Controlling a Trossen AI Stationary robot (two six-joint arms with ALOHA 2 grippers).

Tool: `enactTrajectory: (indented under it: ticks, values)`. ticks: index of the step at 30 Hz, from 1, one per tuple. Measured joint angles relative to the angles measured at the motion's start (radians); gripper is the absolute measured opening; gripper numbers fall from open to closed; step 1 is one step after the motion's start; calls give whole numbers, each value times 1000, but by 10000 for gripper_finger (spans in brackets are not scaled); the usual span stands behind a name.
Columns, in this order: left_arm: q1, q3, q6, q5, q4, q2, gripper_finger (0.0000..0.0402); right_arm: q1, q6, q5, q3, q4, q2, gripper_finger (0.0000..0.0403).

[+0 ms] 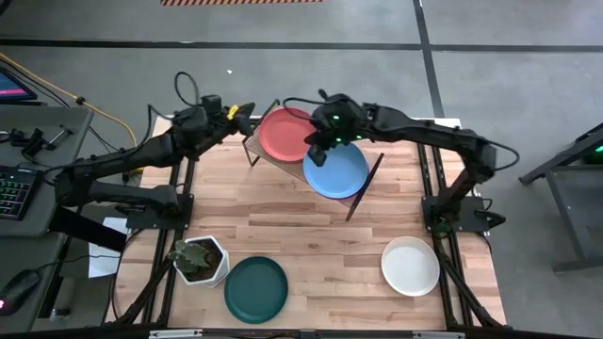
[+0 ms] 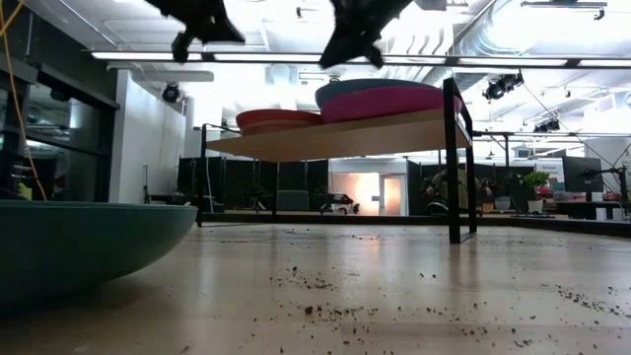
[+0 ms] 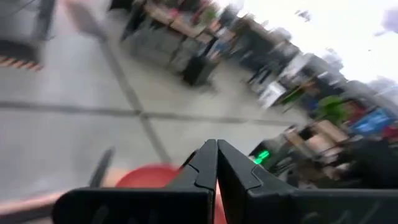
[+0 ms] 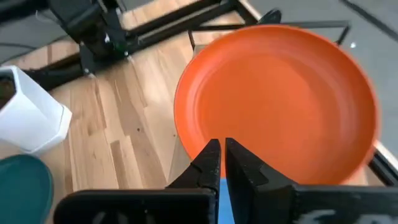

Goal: Place and stack plates onto a shelf
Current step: Adjust the stacked plates on the shelf

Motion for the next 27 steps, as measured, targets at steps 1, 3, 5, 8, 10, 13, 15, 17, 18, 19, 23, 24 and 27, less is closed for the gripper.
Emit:
enactTrajectory:
  ticks: [1,3,5,8,10,13,15,17,18,19,23,24,27]
  values:
    - [-11,0,15,3,24,-12,0,-2,-6,-9,16,-6,22,7]
    - [-28,0,46,4,55,-32,0,-8,-21,-13,29,-12,60,4]
    - [-41,0,61,0,61,-48,0,-15,-27,-13,29,-19,89,1]
    - [-51,0,66,-4,62,-69,0,-25,-26,-13,24,-29,113,1]
    - [-50,0,66,-4,61,-73,0,-26,-30,-13,24,-53,121,1]
    - [-50,0,63,-3,60,-73,0,-25,-45,-12,23,-83,122,0]
    - [-50,0,61,-3,60,-73,0,-25,-53,-12,23,-110,115,0]
    - [-50,0,65,-3,60,-71,0,-25,-61,-8,23,-135,110,0]
    - [-50,0,66,-3,58,-70,0,-25,-67,-6,23,-145,110,0]
    - [-50,0,66,-2,57,-70,0,-25,-75,-5,23,-157,111,0]
    - [-50,0,77,-2,58,-70,0,-25,-86,27,23,-175,111,0]
    - [-50,0,82,-2,58,-70,0,-26,-86,29,23,-178,111,0]
    - [-50,0,93,-2,59,-70,0,-28,-92,29,23,-196,111,0]
